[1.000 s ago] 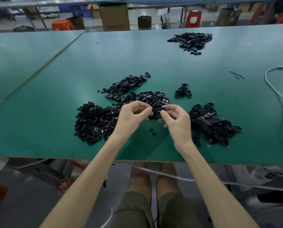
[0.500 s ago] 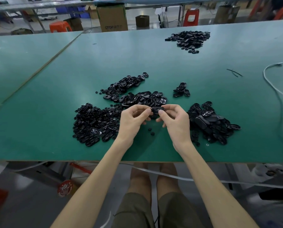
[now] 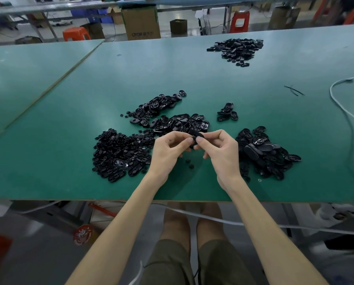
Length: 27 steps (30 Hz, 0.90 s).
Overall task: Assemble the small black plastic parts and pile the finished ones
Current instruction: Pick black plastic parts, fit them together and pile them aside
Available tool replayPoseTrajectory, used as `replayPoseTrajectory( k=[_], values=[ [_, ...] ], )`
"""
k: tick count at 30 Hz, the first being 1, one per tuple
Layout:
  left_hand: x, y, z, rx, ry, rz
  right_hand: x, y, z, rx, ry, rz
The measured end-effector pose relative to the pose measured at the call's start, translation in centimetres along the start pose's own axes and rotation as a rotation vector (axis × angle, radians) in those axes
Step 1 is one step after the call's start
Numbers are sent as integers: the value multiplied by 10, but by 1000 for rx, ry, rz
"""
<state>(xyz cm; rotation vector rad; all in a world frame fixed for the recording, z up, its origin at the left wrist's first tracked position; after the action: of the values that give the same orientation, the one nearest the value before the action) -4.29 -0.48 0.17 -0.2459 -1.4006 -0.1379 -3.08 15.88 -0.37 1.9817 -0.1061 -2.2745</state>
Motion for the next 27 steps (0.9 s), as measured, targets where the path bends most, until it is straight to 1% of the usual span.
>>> replayPoseTrajectory(
  k=[3,11,17,22,27],
  values=[
    [0,2,0,-3,1,12,-2,1,-1,-27,0,0],
    [3,-1,-1,13,42,-40,-4,6,-2,-73,3,-96],
    [1,-4,0,47,53,-81,1,7,0,-80,38,-222],
    [1,-4,0,51,46,-83,0,8,0,-103,28,-205],
    [2,-4,-1,60,59,-80,0,7,1,-73,22,-188]
  ],
)
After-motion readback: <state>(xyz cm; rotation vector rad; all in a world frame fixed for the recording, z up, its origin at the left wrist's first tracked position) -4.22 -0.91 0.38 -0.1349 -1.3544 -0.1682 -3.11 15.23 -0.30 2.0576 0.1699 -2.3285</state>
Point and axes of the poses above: each hand's wrist, its own z-axis towards the middle knuckle, its own y-axis out of the palm, x = y × z, the point moved 5 cm from there along z, towards the middle knuckle, and after that the axes turned 13 degrees about -x, right-handed, at the moved point
